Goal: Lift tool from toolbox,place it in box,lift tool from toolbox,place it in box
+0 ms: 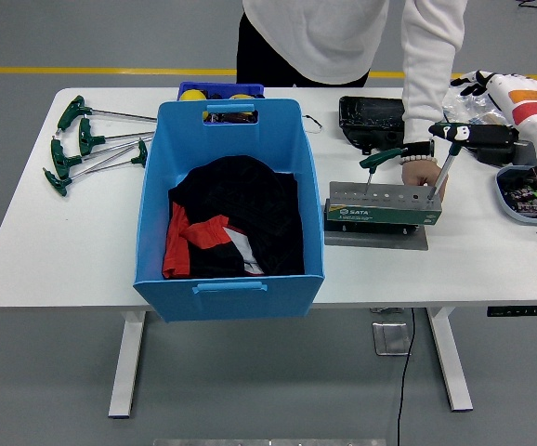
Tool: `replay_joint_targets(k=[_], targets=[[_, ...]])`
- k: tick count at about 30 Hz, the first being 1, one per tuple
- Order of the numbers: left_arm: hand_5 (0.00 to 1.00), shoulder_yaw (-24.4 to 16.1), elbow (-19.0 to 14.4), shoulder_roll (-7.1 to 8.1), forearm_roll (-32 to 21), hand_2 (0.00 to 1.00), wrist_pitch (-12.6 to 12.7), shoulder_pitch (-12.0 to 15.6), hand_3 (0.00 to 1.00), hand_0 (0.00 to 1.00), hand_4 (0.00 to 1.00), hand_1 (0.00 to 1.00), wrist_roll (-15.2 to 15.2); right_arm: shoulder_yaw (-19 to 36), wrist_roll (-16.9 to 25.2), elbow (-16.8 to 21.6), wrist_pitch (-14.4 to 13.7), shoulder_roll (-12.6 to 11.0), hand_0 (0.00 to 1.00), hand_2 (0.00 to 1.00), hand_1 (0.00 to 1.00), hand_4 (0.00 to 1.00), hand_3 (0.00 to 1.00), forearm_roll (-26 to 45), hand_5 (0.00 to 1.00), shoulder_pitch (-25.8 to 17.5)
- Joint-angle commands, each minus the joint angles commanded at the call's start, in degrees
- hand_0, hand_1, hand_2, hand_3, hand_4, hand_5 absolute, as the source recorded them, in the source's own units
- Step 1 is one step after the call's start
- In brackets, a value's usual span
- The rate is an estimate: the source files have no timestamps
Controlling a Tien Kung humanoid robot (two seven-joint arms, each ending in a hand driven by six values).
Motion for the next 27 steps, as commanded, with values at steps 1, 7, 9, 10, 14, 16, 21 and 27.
replay_joint_targets(k=[1,7,9,10,14,16,21,27], targets=[[0.653,0.0,0.0,0.01,-0.1,0.879,0.1,0.0,0.806,0.823,0.765,0.88,-0.1,-0.2,-0.3,-0.4,0.2,0.2,0.725,0.604,0.613,0.998,0.724,-0.4,0.79,0.2],[0.651,0.2,-0.1,0.08,-0.3,0.874,0.6,0.0,0.794,0.822,0.764,0.875,-0.3,-1.7,-0.6,-3.9,0.7,0.8,0.663,0.562,0.558,0.998,0.677,-1.2,0.801,1.3],[0.648,0.1,-0.1,0.11,-0.1,0.867,0.7,0.0,0.787,0.82,0.763,0.87,-0.3,-2.0,-0.5,-5.3,0.9,0.9,0.611,0.532,0.518,0.998,0.649,-1.6,0.811,1.6],[0.648,0.1,-0.1,0.12,-0.1,0.867,0.7,0.0,0.787,0.82,0.763,0.87,-0.3,-2.0,-0.5,-5.7,1.0,0.9,0.611,0.532,0.518,0.998,0.649,-1.8,0.811,1.7],[0.647,0.3,-0.2,0.14,-0.3,0.865,0.9,-0.1,0.778,0.819,0.763,0.866,-0.4,-2.1,-0.8,-7.0,1.4,1.1,0.492,0.478,0.428,0.998,0.609,-2.7,0.813,2.1],[0.647,0.4,-0.2,0.14,-0.4,0.865,1.0,-0.1,0.778,0.819,0.763,0.866,-0.5,-2.3,-0.8,-7.7,1.4,1.2,0.492,0.478,0.428,0.998,0.609,-2.8,0.813,2.2],[0.646,0.3,-0.2,0.14,-0.3,0.863,1.2,-0.2,0.778,0.817,0.763,0.862,-0.5,-2.9,-1.2,-8.7,1.6,1.3,0.393,0.399,0.37,0.998,0.508,-2.6,0.817,2.6],[0.643,0.0,-0.2,0.2,0.2,0.862,1.4,-0.3,0.772,0.815,0.761,0.857,-0.5,-3.5,-1.2,-9.8,1.3,1.6,0.352,0.365,0.33,0.998,0.458,-2.1,0.82,3.1]])
